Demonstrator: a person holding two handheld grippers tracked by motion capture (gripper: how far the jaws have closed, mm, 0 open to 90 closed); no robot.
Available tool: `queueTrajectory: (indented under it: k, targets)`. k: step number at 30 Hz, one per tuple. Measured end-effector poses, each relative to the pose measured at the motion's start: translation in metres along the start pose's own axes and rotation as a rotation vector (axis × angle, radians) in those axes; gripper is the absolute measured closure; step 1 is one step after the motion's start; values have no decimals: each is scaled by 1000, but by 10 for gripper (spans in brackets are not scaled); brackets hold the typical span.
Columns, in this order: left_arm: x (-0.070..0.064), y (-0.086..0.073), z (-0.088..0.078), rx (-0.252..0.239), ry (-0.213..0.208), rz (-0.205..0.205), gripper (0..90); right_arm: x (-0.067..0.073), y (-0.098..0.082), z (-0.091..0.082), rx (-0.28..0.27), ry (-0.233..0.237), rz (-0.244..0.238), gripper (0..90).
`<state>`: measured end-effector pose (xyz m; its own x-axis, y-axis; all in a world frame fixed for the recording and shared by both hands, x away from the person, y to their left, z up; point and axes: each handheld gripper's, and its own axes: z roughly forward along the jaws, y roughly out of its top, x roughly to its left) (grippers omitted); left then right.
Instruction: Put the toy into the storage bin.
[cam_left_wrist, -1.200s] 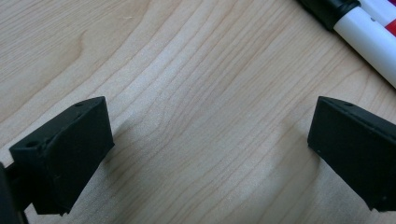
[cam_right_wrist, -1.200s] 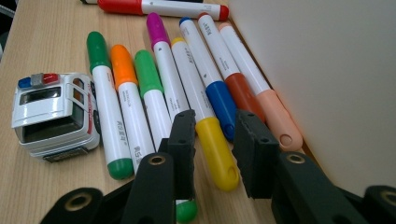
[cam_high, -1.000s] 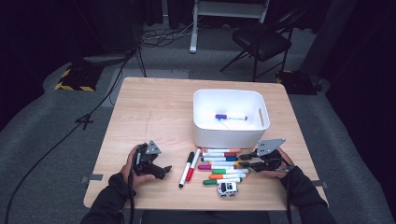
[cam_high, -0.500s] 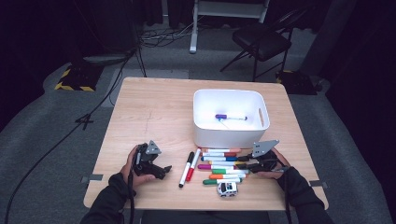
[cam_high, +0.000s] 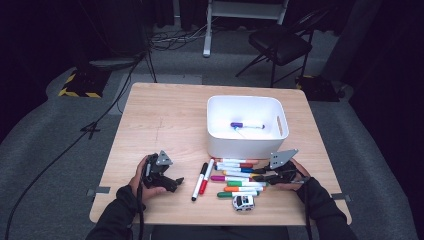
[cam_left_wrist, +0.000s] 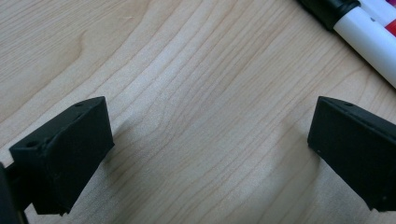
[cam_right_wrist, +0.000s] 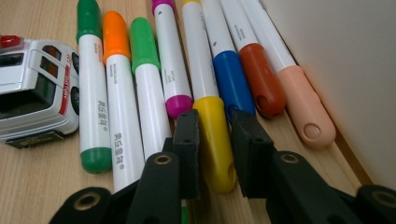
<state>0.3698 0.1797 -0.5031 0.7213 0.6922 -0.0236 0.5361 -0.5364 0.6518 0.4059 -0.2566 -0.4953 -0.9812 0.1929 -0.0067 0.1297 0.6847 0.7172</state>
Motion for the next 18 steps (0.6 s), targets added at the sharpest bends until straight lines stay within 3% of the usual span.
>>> queueTrajectory:
  k: [5,10,18]
  targets:
    - [0,0,0,0,-1,0,2,1,0,-2,1,22,-9,745]
    - [0,0,0,0,0,0,2,1,5,-11,-33,33,-17,751]
    - [0,0,0,0,0,0,2,2,14,-26,-45,9,-36,752]
